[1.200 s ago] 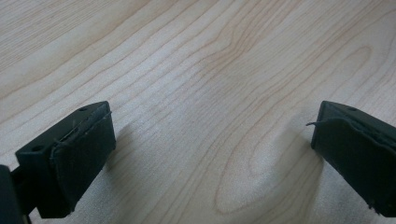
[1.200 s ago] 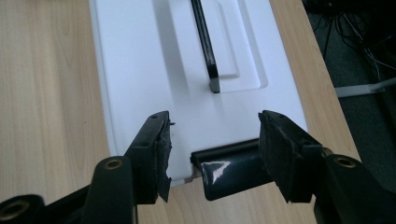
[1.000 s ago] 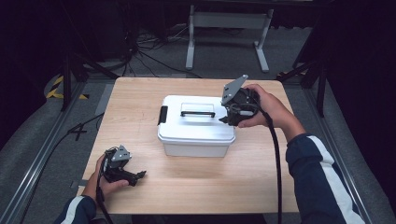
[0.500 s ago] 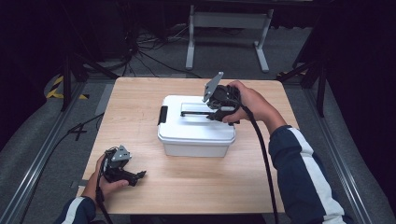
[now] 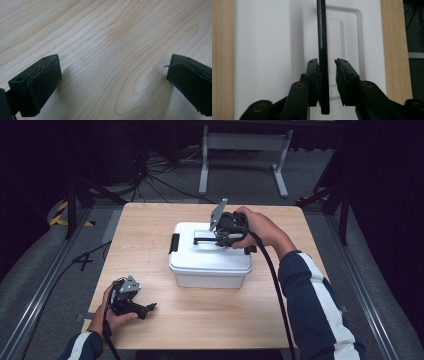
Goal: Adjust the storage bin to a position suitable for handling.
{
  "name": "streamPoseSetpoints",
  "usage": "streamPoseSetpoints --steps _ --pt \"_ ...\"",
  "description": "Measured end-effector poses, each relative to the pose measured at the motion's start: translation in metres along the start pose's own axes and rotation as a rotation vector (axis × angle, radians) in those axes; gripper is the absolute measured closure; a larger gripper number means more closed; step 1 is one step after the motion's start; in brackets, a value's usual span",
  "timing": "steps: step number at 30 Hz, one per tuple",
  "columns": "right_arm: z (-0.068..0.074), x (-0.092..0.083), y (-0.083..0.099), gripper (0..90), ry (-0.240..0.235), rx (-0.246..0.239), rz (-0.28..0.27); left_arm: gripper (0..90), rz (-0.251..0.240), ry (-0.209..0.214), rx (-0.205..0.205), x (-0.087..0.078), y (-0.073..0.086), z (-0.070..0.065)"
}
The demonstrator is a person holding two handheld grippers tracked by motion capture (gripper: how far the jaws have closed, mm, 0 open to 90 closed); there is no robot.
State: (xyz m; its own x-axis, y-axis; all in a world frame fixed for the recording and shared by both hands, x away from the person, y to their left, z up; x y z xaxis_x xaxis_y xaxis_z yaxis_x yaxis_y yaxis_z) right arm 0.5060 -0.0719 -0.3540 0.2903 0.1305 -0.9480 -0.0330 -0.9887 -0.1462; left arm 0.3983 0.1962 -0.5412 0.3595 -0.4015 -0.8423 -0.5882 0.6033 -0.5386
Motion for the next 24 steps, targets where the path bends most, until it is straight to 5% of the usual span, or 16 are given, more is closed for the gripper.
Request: streamPoseSetpoints --steps 8,24 --pt "0.0071 0.0002 -0.0086 83.4 -0.003 -0.058 -0.015 0.2 -0.001 0.0 -0.004 0.0002 -0.0001 -0.0002" --pt "0.0028 -0.0035 -0.0091 84.8 0.027 -0.046 -0.047 0.2 0.003 0.001 -0.008 0.0001 0.0002 -0.0002"
Point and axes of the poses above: each handheld gripper's, and its own axes: x roughly forward along the jaws, y roughly out of its underside, z roughly to its left, the point moved 8 cm from there along x, roughly forward along the jaws, and after that the axes turned 11 degrees about z, right-handed, at the moved point
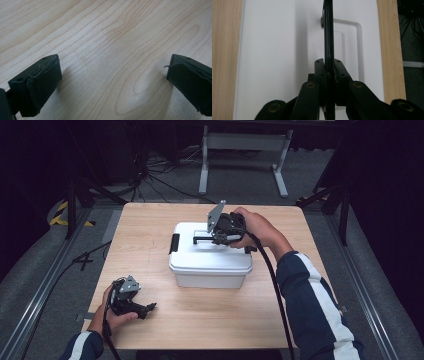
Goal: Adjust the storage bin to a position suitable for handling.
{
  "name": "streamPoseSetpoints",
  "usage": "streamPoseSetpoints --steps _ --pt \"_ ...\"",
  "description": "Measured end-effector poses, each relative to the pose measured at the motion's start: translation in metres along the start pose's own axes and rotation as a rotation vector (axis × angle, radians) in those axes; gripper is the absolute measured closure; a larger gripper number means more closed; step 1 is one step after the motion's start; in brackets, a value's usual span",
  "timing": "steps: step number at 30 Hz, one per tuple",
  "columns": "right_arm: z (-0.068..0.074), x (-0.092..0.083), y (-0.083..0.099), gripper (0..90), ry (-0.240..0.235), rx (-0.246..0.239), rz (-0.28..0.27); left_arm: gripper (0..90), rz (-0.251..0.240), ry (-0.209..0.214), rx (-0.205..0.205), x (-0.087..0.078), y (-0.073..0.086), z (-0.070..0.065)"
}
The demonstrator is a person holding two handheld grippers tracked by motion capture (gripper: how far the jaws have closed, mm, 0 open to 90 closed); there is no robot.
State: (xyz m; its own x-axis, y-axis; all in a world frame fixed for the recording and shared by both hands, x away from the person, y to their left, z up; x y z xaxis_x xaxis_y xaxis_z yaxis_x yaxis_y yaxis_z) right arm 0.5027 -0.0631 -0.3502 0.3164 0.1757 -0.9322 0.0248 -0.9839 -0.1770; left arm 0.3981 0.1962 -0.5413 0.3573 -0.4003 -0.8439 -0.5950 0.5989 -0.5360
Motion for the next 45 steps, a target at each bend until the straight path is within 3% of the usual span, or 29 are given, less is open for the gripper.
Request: streamPoseSetpoints --steps 16,20,45 --pt "-0.003 -0.007 0.001 84.9 0.007 0.012 -0.018 0.3 0.0 0.001 0.001 0.0 0.0 0.0" --pt "-0.004 -0.012 -0.001 84.9 0.008 0.011 -0.039 0.3 0.001 0.001 0.001 0.0 0.0 0.0" --pt "-0.004 -0.038 0.009 84.7 0.047 0.004 -0.042 0.2 0.006 0.004 0.003 -0.001 0.0 0.0"
Point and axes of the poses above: each handheld gripper's, and its own axes: x roughly forward along the jaws, y roughly out of its underside, z roughly to its left, the point moved 8 cm from there along x, roughly forward along the jaws, and after that the axes turned 11 degrees about z, right-handed, at the moved point
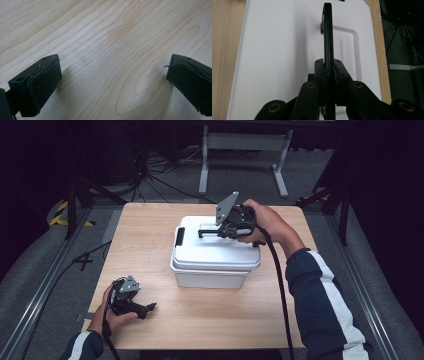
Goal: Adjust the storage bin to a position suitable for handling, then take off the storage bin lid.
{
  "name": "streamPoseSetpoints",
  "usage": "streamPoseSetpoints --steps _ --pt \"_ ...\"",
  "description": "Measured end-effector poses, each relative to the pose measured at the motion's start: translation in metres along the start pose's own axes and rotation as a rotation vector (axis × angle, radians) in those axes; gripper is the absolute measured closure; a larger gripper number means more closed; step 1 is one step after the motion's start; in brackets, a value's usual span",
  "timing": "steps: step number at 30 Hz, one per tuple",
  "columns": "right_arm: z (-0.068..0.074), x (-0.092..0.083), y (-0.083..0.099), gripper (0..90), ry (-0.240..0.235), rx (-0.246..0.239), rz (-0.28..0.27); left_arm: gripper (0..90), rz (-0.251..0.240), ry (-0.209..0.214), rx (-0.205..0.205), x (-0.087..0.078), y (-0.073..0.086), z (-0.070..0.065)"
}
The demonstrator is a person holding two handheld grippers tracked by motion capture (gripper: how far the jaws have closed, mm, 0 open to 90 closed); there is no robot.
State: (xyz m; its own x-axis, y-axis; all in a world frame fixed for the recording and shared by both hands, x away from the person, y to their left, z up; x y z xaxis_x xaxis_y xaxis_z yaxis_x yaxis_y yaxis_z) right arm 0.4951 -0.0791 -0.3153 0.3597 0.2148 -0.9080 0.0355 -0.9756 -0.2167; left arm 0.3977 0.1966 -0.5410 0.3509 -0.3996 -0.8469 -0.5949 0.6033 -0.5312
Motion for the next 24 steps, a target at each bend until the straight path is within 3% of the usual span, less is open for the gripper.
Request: streamPoseSetpoints --steps 9,13,24 --pt "-0.004 -0.011 0.012 84.7 0.022 0.001 -0.016 0.3 0.0 0.0 0.0 0.0 0.0 0.0" --pt "-0.004 -0.017 0.02 84.6 0.028 0.015 0.005 0.3 0.0 0.0 0.001 0.0 0.0 0.0" --pt "-0.005 -0.04 0.053 84.4 0.06 0.057 -0.002 0.3 -0.003 -0.002 0.0 0.0 0.0 0.0"
Point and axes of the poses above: each handheld gripper's, and its own axes: x roughly forward along the jaws, y roughly out of its underside, z roughly to its left, the point moved 8 cm from there along x, roughly forward along the jaws, and after that the axes turned 11 degrees about z, right-handed, at the moved point
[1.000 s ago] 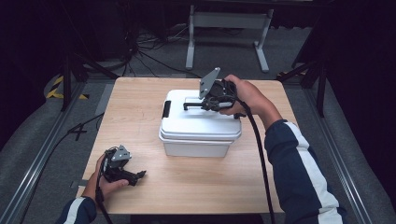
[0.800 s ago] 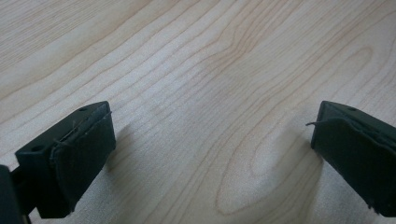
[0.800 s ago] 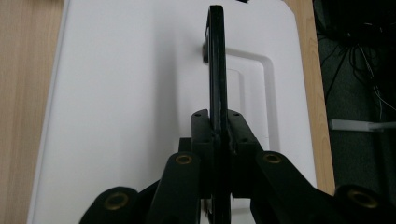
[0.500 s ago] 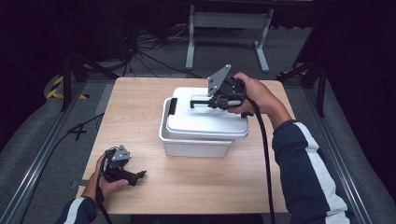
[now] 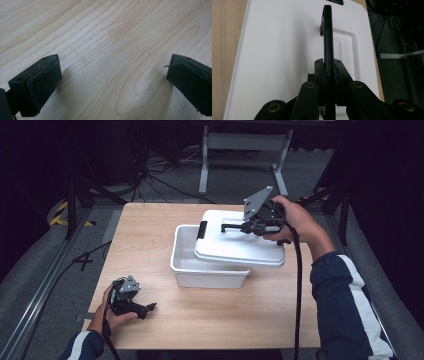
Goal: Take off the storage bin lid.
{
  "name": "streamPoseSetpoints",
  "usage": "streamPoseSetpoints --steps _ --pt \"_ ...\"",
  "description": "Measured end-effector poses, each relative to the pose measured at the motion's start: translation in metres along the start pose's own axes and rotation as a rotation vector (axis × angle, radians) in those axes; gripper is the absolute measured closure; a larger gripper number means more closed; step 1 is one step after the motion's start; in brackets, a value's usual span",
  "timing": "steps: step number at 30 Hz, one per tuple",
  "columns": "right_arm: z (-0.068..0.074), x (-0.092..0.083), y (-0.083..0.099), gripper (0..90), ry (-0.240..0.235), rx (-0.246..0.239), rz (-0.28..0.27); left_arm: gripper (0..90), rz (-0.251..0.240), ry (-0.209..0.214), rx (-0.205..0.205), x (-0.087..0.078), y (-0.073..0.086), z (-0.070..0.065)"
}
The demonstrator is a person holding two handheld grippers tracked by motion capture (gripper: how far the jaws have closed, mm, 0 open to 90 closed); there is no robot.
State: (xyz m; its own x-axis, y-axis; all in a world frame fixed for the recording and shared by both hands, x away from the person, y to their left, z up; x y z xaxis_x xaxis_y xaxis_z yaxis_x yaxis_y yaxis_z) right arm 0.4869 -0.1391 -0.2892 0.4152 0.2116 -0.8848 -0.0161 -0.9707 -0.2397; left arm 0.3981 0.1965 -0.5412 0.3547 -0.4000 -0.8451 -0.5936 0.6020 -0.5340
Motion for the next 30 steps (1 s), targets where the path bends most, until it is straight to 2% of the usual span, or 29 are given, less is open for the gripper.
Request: streamPoseSetpoints --steps 12,19,30 --pt "0.001 -0.02 0.039 84.1 0.036 0.056 -0.018 0.3 -0.005 -0.005 0.002 0.0 0.0 0.001" --pt "-0.001 -0.023 0.06 84.1 0.044 0.098 -0.031 0.3 -0.005 -0.005 0.002 0.0 0.0 0.001" --pt "-0.003 -0.028 0.103 84.2 0.069 0.173 -0.046 0.3 -0.003 -0.006 0.005 0.0 0.0 0.001"
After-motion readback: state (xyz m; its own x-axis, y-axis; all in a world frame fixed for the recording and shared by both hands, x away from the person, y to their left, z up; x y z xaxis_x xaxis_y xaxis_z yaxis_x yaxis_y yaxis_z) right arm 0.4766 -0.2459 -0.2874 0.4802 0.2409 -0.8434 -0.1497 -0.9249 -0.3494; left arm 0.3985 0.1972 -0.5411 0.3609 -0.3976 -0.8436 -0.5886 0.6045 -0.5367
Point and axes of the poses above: each handheld gripper's, and its own axes: x roughly forward along the jaws, y roughly out of its underside, z roughly to its left, the point moved 8 cm from there along x, roughly forward along the jaws, and after that the axes turned 11 degrees about z, right-handed, at the moved point
